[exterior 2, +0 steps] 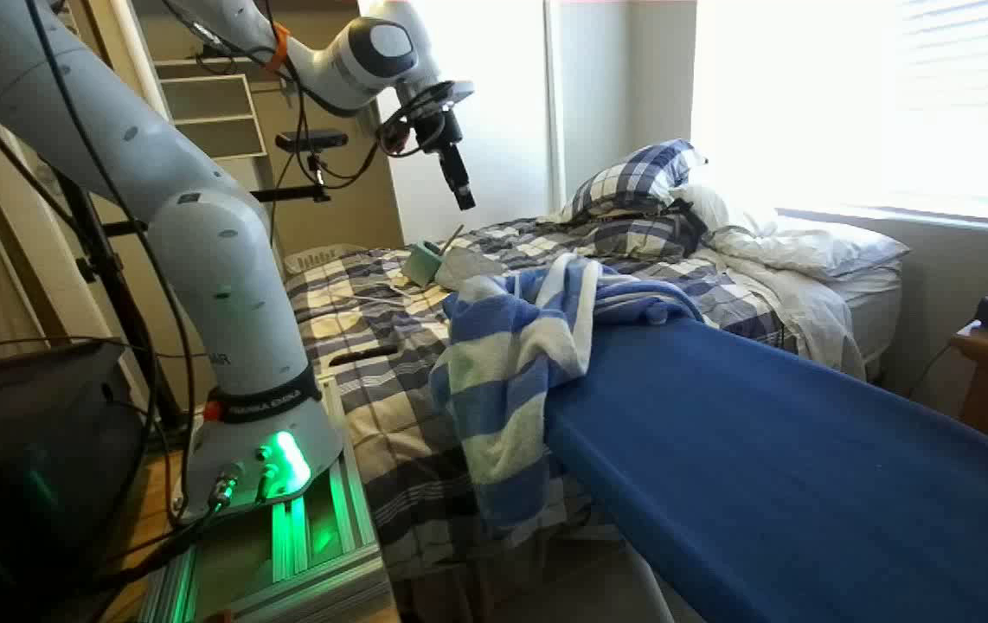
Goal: Unfold the towel
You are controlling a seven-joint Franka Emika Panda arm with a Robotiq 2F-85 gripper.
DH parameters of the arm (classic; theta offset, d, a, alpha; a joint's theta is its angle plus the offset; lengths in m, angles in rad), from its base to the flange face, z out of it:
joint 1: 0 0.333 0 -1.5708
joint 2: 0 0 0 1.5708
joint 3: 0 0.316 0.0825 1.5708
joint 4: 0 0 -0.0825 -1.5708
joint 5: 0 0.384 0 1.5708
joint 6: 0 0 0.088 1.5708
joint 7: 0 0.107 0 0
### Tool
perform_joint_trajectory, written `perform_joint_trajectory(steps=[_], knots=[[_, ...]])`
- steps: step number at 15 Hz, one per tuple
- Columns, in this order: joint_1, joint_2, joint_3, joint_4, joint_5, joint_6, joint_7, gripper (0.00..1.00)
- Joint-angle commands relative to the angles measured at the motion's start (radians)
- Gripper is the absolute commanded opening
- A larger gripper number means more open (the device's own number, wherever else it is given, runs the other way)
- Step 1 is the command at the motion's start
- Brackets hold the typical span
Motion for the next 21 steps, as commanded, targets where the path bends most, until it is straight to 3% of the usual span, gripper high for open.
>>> perform_joint_trajectory(steps=[1,7,12,16,21], knots=[[0.045,0.013,-0.042,0.002,-0.031,-0.003,0.024,1.0],[0.045,0.013,-0.042,0.002,-0.031,-0.003,0.024,1.0],[0.04,0.178,-0.017,0.083,-0.235,0.034,-0.099,1.0],[0.055,0.334,-0.036,0.147,-0.373,0.157,-0.193,1.0],[0.125,0.519,-0.106,0.219,-0.379,0.268,-0.4,1.0]])
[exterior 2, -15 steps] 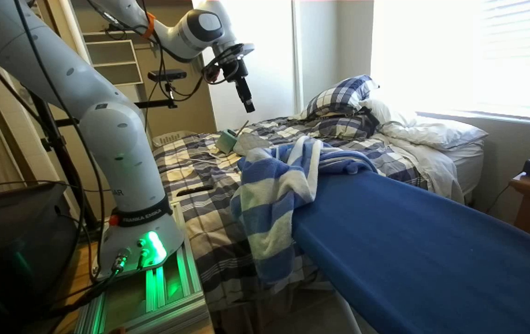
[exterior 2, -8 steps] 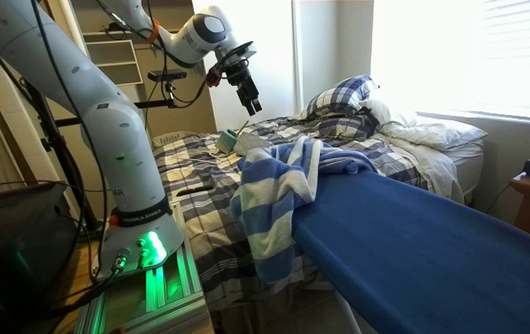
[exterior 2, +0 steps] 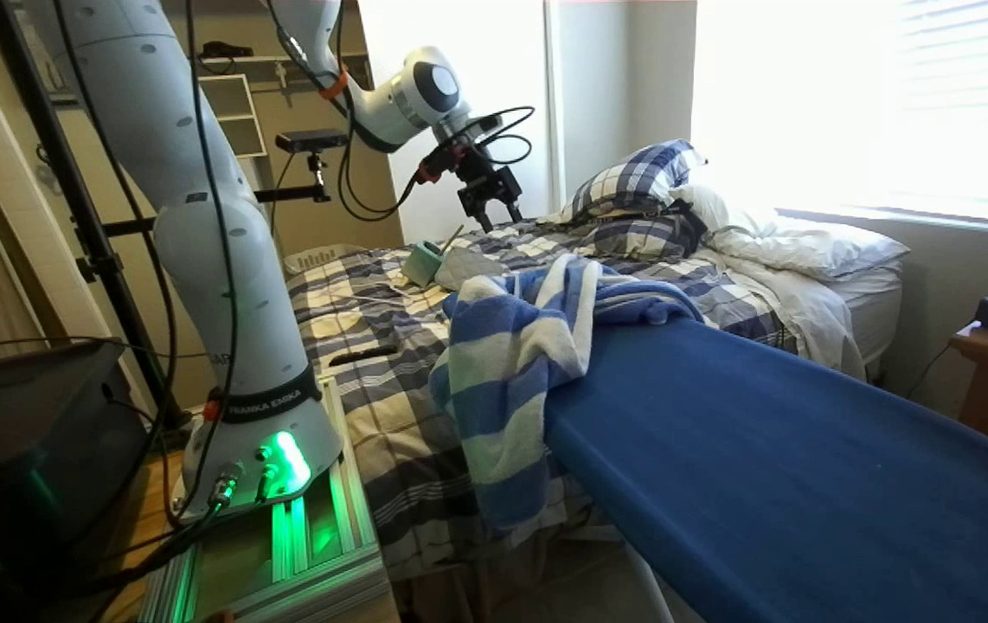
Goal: Unfold the towel
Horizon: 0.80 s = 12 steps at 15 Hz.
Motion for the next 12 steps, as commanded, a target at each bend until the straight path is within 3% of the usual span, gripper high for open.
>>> perform_joint_trajectory(steps=[1,10,11,12], knots=[[0.071,0.152,-0.071,0.083,-0.005,0.038,-0.149,1.0],[0.178,0.335,-0.173,0.2,0.001,-0.067,-0.29,0.99],[0.185,0.345,-0.178,0.21,0.006,-0.081,-0.303,0.91],[0.194,0.355,-0.185,0.221,0.001,-0.103,-0.303,0.75]])
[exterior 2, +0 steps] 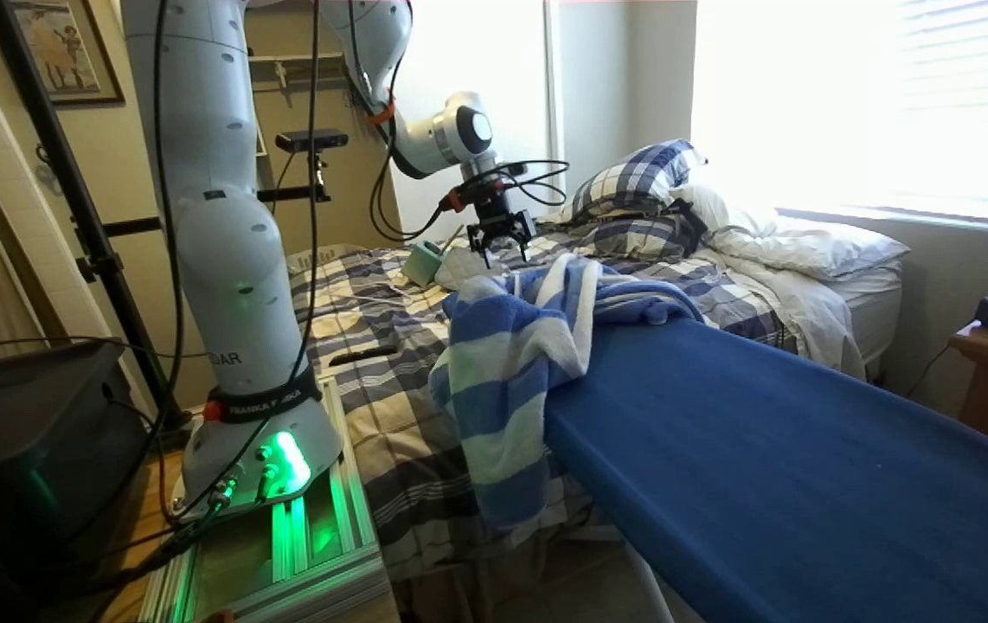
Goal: Unfold the towel
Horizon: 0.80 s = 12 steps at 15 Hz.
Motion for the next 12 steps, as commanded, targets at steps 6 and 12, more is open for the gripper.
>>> perform_joint_trajectory(steps=[6,12], knots=[[0.073,0.072,-0.055,0.11,-0.02,-0.187,-0.025,0.32],[0.088,0.076,-0.067,0.131,-0.043,-0.241,-0.011,0.0]])
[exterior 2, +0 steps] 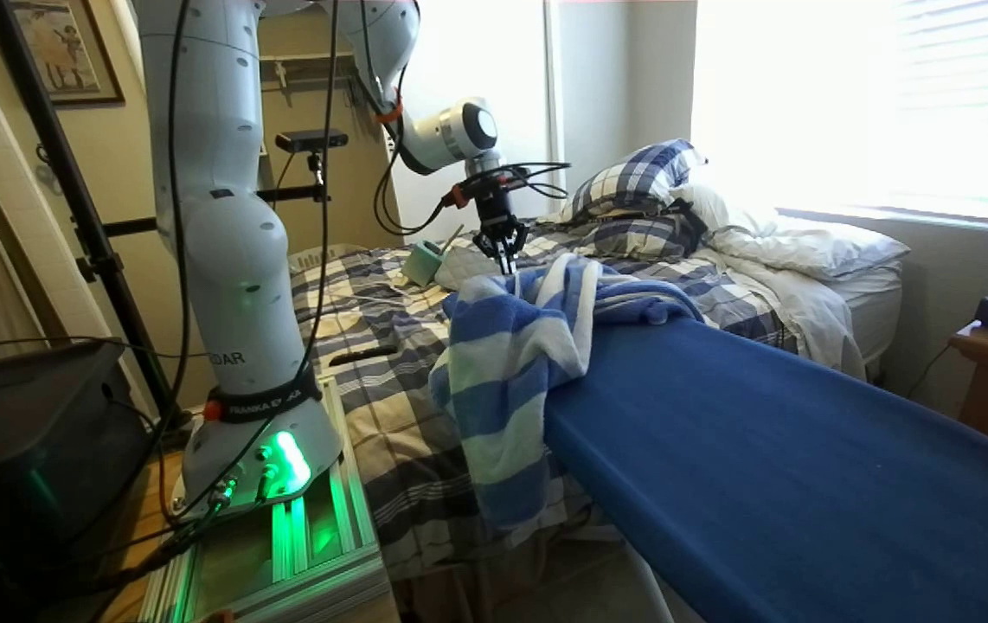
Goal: Unfold the towel
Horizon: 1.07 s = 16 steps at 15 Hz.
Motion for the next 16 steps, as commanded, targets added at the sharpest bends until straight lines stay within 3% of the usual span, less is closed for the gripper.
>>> perform_joint_trajectory(steps=[1,14,15,16], knots=[[0.021,0.017,-0.021,0.032,-0.042,-0.037,0.007,0.0],[0.023,0.027,-0.04,0.038,-0.086,-0.023,0.033,0.01],[0.023,0.032,-0.04,0.041,-0.092,-0.025,0.036,0.05],[0.024,0.037,-0.041,0.043,-0.096,-0.025,0.041,0.19]])
